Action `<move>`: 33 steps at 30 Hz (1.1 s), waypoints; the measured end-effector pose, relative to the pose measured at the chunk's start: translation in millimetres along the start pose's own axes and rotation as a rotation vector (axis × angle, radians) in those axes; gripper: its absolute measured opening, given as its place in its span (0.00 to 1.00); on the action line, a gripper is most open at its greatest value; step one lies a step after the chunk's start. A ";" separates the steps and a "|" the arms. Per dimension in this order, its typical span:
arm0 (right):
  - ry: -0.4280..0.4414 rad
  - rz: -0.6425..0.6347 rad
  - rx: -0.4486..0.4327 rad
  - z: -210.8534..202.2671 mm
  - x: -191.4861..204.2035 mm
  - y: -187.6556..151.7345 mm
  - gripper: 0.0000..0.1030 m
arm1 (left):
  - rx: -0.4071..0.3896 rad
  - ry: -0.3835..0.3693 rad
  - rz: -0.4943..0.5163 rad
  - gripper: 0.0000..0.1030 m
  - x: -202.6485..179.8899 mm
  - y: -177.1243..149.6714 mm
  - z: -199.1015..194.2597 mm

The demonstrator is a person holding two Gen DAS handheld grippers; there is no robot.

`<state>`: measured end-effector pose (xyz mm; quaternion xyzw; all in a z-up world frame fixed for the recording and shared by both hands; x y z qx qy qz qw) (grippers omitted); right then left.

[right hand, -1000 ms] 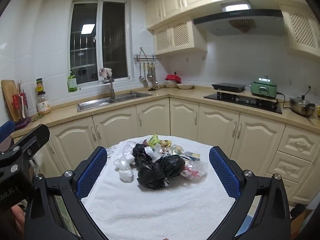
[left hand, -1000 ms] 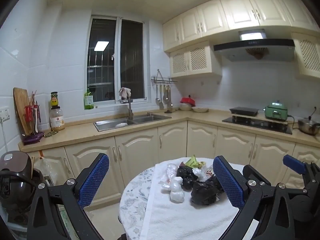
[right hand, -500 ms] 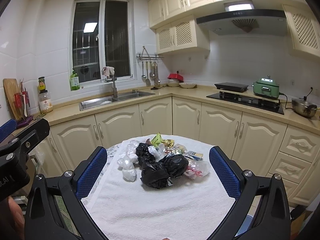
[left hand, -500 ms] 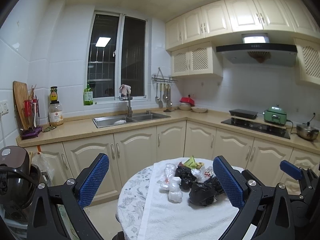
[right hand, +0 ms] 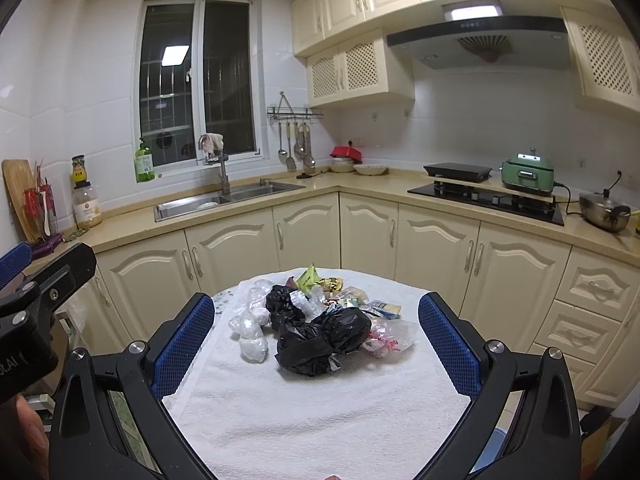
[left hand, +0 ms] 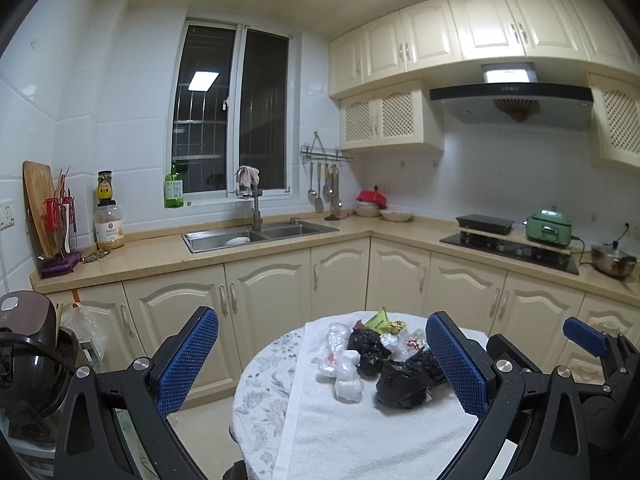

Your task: Collect trash

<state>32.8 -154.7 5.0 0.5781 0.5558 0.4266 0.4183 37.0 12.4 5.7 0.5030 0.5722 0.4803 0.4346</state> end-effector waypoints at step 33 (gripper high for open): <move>-0.039 -0.015 0.337 138.5 -33.5 -76.3 1.00 | 0.362 -0.011 0.031 0.99 -1.3 -65.3 175.2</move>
Point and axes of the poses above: each gripper's, at about its wrist camera, not at the fingertips, and z roughly the way its jaws point, x to its left, y to its top, the point moved 6 cm from there along z, roughly the way its jaws point, and after that the axes turned 5 degrees about -x, right-handed, at the moved point
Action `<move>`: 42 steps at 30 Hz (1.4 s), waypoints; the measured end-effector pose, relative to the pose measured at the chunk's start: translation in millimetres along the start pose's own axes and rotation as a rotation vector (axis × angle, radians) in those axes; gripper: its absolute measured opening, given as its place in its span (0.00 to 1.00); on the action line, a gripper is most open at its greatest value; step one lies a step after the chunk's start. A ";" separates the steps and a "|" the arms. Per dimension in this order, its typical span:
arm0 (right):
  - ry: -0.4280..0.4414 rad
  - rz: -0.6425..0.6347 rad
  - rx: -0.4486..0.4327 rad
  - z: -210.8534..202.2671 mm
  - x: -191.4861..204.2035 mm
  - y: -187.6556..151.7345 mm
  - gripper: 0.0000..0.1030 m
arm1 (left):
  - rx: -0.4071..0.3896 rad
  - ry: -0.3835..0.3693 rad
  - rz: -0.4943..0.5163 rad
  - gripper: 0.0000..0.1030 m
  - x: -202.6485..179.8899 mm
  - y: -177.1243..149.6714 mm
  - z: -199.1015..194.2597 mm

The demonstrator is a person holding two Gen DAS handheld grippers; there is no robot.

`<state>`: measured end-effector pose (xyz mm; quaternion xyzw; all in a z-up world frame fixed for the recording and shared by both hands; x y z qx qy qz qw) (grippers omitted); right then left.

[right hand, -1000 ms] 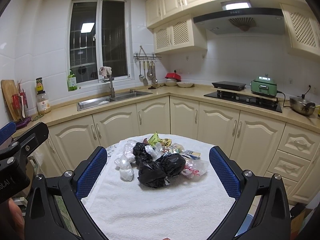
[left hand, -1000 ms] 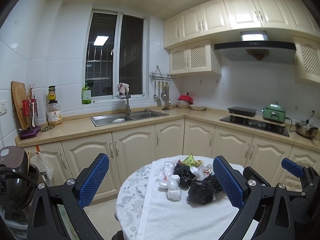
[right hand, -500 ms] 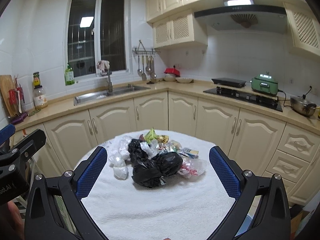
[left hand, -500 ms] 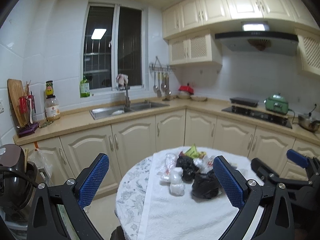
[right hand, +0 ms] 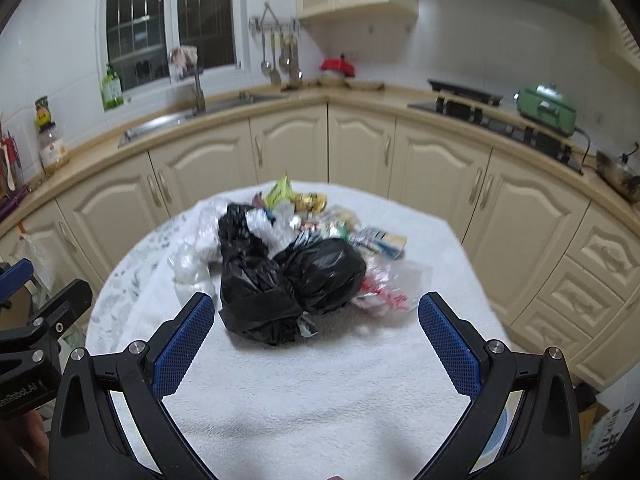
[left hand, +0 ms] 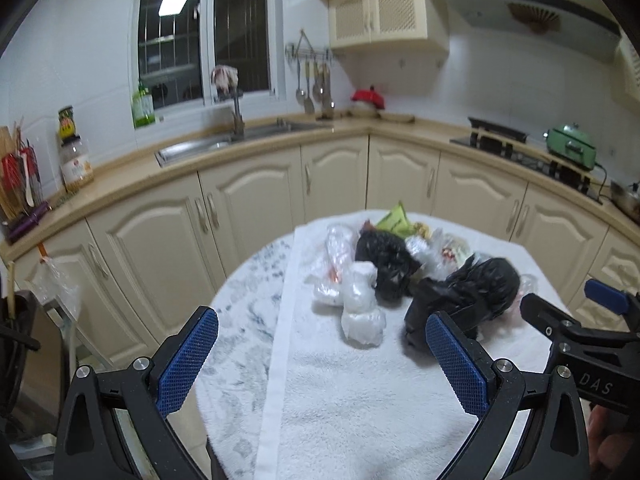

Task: Collect trash
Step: 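Grasp the black plastic bag with the right tool while the left tool grasps a white plastic bag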

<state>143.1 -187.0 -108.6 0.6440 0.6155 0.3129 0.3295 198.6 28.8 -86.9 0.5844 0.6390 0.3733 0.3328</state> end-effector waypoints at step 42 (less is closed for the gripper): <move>0.344 0.565 0.375 151.2 0.1 -18.3 0.73 | 0.370 -0.171 -0.083 0.34 -25.0 -14.8 231.3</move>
Point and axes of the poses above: each gripper's, at about its wrist camera, not at the fingertips, and z roughly the way its jaws point, x to its left, y to its top, the point moved 6 cm from there along z, roughly the way its jaws point, and after that the axes turned 5 degrees about -x, right-handed, at the moved point
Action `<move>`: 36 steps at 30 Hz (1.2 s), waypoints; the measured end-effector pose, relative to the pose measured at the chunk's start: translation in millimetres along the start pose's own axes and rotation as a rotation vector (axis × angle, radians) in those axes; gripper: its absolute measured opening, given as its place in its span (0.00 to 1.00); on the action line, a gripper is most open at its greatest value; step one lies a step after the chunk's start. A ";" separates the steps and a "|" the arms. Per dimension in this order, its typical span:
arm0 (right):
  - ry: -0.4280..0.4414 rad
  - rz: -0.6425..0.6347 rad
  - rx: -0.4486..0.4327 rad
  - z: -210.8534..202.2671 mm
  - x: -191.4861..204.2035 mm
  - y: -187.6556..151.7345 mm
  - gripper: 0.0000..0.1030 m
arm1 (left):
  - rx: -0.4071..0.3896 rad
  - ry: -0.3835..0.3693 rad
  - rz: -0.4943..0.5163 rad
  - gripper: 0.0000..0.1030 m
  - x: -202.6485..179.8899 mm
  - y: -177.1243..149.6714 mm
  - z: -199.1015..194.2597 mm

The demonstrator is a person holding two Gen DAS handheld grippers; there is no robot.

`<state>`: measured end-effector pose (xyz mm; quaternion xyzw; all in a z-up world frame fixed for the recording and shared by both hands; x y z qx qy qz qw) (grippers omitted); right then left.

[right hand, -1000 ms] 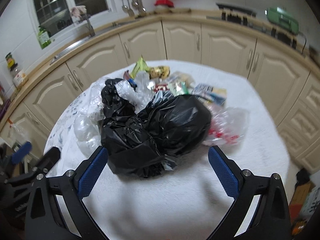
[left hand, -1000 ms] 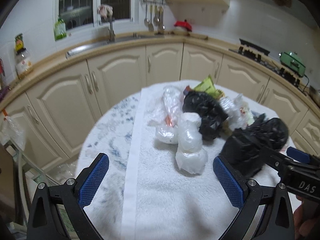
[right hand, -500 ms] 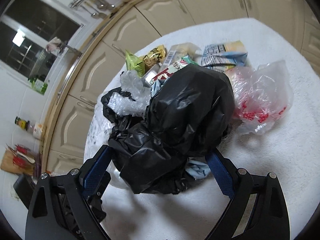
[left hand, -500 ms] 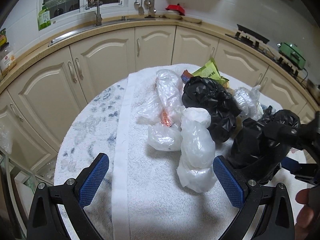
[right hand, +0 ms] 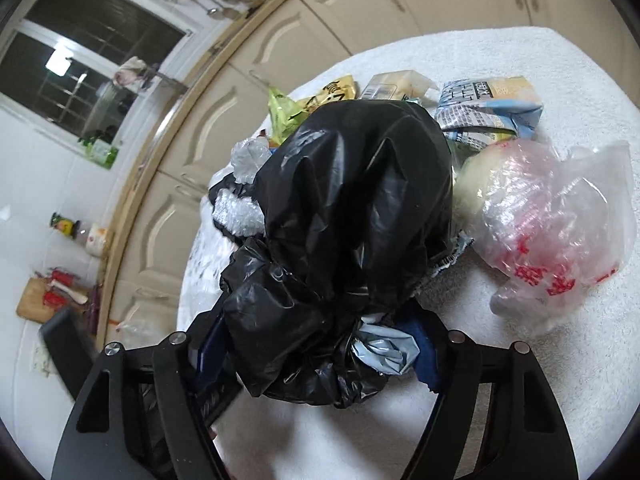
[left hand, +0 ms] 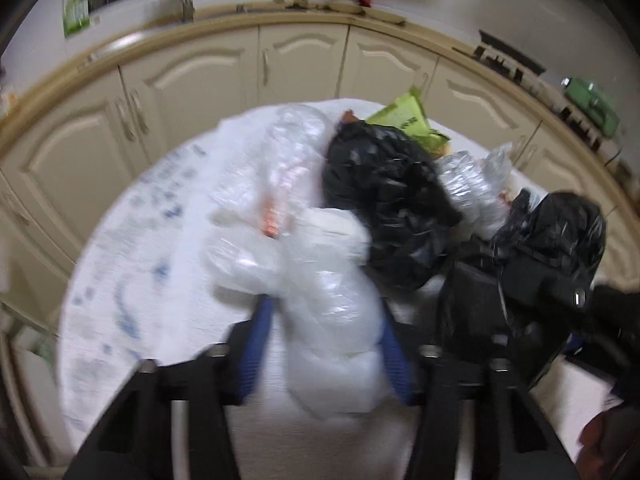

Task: Collect trash
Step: 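Grasp the black plastic bag with the right tool while the left tool grasps a white plastic bag, then lift the black bag with the right tool while the left tool grasps clear plastic wrap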

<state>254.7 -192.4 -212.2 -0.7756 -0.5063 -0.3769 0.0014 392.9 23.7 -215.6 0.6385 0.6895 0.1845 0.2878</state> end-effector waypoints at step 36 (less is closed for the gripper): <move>0.173 -0.145 -0.178 -176.5 -116.9 -8.4 0.74 | -0.186 -0.241 0.304 0.33 -192.7 -2.7 -110.3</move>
Point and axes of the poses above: each gripper's, at about its wrist camera, not at the fingertips, and z roughly the way its jaws point, x to its left, y to its top, the point moved 6 cm from there along z, roughly the way its jaws point, and after that the axes turned 5 degrees about -x, right-handed, at the moved point
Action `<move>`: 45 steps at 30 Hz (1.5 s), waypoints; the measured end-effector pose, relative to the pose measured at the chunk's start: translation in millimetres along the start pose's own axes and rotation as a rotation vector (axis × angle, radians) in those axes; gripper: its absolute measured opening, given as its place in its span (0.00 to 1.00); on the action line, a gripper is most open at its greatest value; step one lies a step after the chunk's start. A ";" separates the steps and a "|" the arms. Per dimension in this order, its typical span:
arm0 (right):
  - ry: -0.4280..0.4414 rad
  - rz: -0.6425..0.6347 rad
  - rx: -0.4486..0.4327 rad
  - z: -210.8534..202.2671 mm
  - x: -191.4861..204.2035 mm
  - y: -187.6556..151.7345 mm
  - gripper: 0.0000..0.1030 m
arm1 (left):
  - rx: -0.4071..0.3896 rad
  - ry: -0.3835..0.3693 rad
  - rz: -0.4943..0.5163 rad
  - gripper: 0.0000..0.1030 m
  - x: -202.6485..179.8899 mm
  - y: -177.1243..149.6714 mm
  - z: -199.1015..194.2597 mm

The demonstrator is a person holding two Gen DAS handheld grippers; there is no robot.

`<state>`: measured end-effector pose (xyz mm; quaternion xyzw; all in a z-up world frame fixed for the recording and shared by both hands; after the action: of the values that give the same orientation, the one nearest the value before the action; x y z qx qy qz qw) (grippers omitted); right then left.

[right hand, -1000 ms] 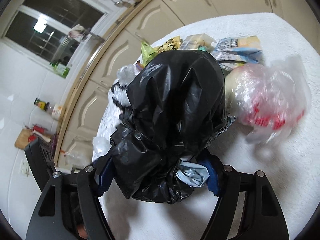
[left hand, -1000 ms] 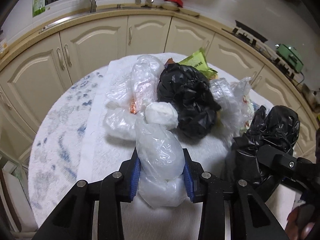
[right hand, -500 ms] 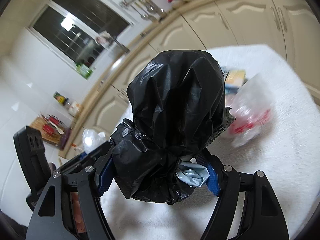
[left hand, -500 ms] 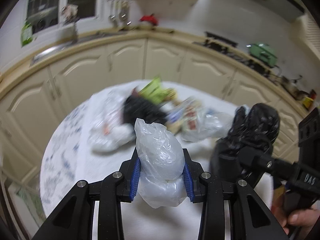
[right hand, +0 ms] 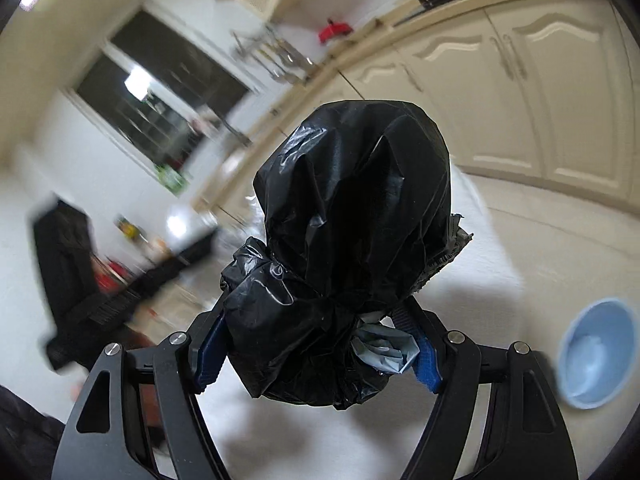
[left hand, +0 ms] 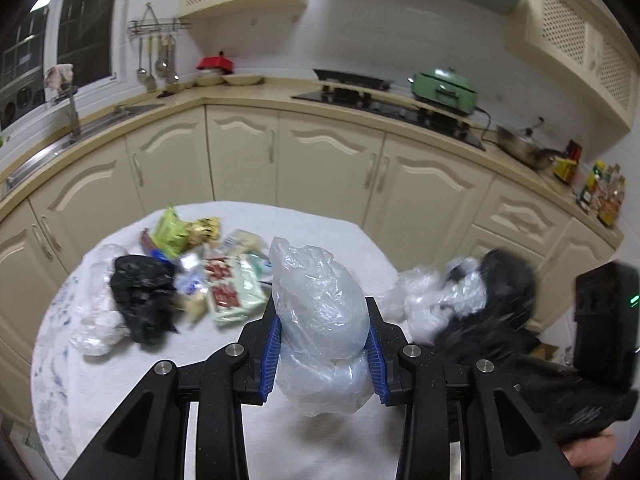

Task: Collect trash
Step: 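Lift the black bag with the right tool while the left tool grasps clear plastic wrap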

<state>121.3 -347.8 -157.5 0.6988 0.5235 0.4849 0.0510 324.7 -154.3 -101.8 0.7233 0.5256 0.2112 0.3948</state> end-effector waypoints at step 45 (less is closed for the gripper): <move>0.098 -0.219 0.286 59.8 53.9 -57.3 0.68 | 0.057 -0.189 0.031 0.48 57.1 -58.4 -40.5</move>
<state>125.0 -254.0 -188.4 0.6134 0.6617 0.4306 -0.0219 281.3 -79.3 -130.1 0.7590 0.4806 0.1330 0.4187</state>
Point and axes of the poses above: each gripper's, at about its wrist camera, not at the fingertips, and z roughly the way its jaws point, x to its left, y to its top, the point moved 6 cm from there along z, roughly the way its jaws point, and after that the axes turned 5 degrees about -x, right-handed, at the moved point
